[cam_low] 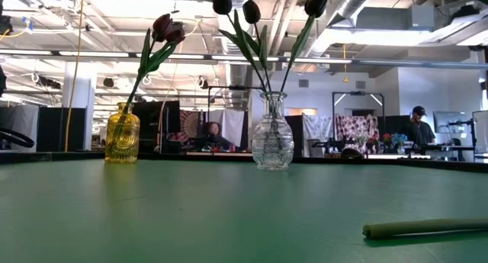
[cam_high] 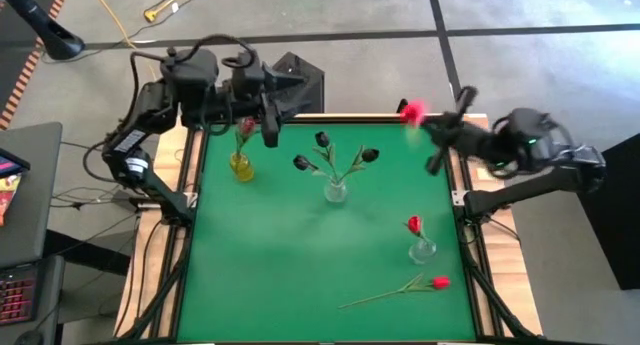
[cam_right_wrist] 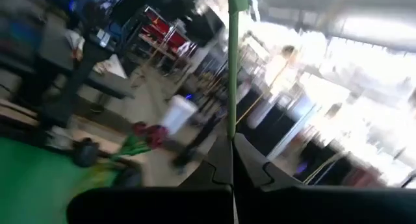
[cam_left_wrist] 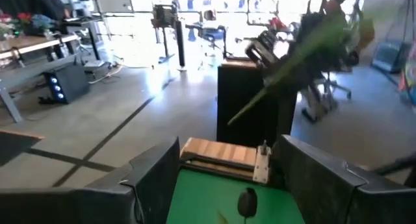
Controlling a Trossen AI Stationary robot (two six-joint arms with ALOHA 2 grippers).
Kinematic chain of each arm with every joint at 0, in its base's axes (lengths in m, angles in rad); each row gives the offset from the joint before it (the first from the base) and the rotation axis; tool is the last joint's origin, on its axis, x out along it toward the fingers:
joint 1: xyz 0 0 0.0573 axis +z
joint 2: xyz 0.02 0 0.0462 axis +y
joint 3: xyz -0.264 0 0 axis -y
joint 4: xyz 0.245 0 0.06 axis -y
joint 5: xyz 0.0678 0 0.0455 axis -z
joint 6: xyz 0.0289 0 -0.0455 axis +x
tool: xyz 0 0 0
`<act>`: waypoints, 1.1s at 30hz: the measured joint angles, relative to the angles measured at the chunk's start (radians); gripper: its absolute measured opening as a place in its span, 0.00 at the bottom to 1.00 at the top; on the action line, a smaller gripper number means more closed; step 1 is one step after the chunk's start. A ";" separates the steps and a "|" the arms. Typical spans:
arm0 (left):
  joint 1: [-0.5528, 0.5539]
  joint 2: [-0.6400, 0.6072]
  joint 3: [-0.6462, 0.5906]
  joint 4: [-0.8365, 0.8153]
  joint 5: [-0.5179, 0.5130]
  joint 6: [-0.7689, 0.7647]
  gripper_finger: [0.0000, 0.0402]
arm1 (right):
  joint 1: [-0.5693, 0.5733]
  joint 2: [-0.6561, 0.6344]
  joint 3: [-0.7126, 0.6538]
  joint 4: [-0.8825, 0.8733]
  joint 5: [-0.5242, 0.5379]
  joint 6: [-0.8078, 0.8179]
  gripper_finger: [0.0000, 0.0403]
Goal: Sort flowers into vase by color
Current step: Put the top red flower into the right transparent vase
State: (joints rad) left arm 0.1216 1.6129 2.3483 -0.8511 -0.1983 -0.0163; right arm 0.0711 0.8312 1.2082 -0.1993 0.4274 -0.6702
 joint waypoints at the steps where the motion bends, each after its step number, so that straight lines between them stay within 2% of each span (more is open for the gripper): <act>1: 0.000 0.001 0.000 -0.008 0.006 0.012 0.63 | 0.000 -0.019 0.018 -0.067 -0.001 0.074 0.04; 3: -0.003 0.007 -0.001 -0.015 0.014 0.034 0.63 | 0.000 -0.053 0.041 -0.181 -0.013 0.214 0.04; 7: -0.004 0.009 -0.018 -0.028 0.020 0.060 0.63 | 0.011 -0.126 0.044 -0.344 -0.102 0.423 0.04; 13: -0.004 0.011 -0.032 -0.034 0.030 0.059 0.63 | 0.082 -0.248 0.033 -0.504 -0.111 0.647 0.04; 18: -0.004 0.010 -0.031 -0.034 0.030 0.052 0.63 | 0.134 -0.351 -0.130 -0.504 -0.112 0.819 0.04; 21: -0.004 0.010 -0.031 -0.030 0.030 0.048 0.63 | 0.164 -0.408 -0.266 -0.405 -0.118 0.909 0.04; 25: -0.004 0.010 -0.031 -0.029 0.030 0.048 0.63 | 0.235 -0.484 -0.386 -0.320 -0.191 1.005 0.04; 31: -0.004 0.010 -0.031 -0.023 0.028 0.049 0.63 | 0.362 -0.596 -0.480 -0.289 -0.174 1.055 0.04; 33: -0.004 0.010 -0.031 -0.023 0.027 0.049 0.63 | 0.404 -0.621 -0.527 -0.239 -0.220 1.037 0.04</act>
State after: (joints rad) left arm 0.1173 1.6230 2.3169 -0.8738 -0.1710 0.0330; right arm 0.4756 0.2106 0.6811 -0.4385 0.2072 0.3671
